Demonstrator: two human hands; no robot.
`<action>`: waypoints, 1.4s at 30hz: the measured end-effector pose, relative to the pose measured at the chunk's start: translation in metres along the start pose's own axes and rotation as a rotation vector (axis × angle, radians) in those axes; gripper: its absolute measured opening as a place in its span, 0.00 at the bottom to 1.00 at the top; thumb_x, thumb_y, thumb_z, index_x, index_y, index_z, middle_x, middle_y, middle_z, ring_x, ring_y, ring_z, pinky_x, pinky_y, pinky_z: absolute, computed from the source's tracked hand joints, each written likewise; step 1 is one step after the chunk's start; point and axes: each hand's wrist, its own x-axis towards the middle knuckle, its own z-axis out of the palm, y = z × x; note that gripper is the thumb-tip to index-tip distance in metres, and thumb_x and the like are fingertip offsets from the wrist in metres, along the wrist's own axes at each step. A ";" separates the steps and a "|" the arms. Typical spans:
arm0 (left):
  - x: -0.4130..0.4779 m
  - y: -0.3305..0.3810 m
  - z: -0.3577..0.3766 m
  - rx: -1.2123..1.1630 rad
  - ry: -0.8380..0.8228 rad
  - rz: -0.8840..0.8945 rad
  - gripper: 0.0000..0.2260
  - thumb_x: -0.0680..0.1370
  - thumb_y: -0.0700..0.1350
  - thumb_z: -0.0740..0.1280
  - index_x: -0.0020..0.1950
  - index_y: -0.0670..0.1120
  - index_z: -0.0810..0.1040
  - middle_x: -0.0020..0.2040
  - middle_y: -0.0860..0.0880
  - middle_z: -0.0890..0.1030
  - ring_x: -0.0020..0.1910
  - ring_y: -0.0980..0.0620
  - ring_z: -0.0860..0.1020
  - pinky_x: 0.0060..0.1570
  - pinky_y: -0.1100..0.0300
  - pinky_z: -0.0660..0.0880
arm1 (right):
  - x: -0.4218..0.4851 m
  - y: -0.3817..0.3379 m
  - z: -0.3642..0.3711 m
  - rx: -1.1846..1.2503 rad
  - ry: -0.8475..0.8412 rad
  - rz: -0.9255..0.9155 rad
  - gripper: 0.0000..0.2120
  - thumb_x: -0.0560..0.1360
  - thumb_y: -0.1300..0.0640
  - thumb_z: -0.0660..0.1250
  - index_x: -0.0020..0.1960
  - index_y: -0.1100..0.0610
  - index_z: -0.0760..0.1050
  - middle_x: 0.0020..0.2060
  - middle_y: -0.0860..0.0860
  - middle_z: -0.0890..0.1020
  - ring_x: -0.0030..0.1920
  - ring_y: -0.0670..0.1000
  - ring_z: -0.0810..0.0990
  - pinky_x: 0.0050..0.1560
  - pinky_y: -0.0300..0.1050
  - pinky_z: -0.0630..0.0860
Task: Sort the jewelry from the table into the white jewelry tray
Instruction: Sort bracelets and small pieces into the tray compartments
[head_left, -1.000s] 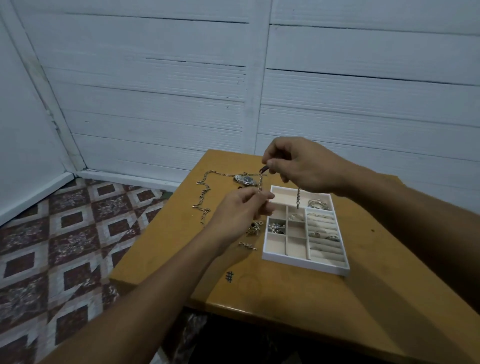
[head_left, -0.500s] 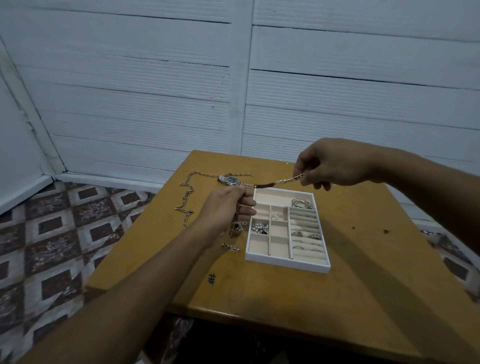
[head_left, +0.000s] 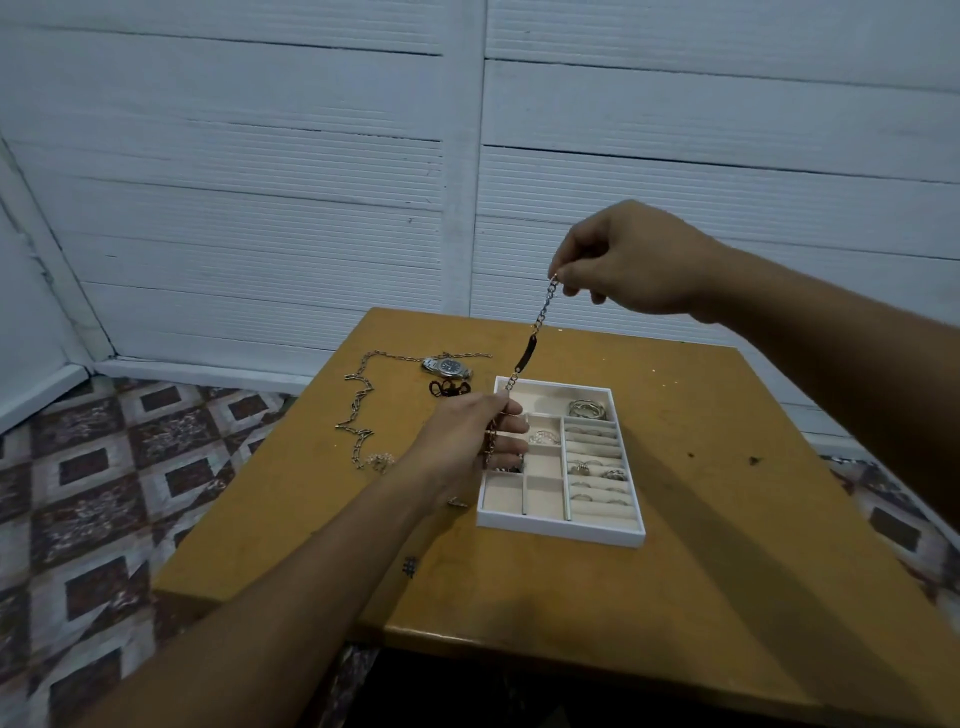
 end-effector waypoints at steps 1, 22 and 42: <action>-0.001 -0.001 0.001 -0.004 -0.014 0.001 0.11 0.82 0.46 0.60 0.51 0.40 0.77 0.40 0.44 0.80 0.38 0.46 0.79 0.41 0.54 0.79 | 0.002 -0.001 0.000 0.000 0.010 0.001 0.05 0.78 0.58 0.65 0.49 0.54 0.81 0.41 0.47 0.83 0.37 0.43 0.78 0.35 0.36 0.70; 0.014 -0.002 0.005 -0.594 -0.098 -0.183 0.11 0.82 0.44 0.59 0.49 0.38 0.77 0.43 0.40 0.84 0.41 0.45 0.84 0.42 0.55 0.82 | -0.013 -0.004 0.012 0.110 0.128 -0.039 0.05 0.78 0.56 0.66 0.51 0.52 0.80 0.42 0.44 0.82 0.38 0.39 0.79 0.32 0.25 0.71; 0.029 0.018 0.005 -0.809 0.029 -0.081 0.10 0.82 0.42 0.57 0.50 0.39 0.75 0.43 0.41 0.84 0.39 0.46 0.84 0.39 0.55 0.82 | -0.072 0.009 0.033 -0.161 -0.160 0.018 0.04 0.77 0.51 0.67 0.49 0.45 0.81 0.41 0.41 0.82 0.39 0.37 0.76 0.35 0.19 0.65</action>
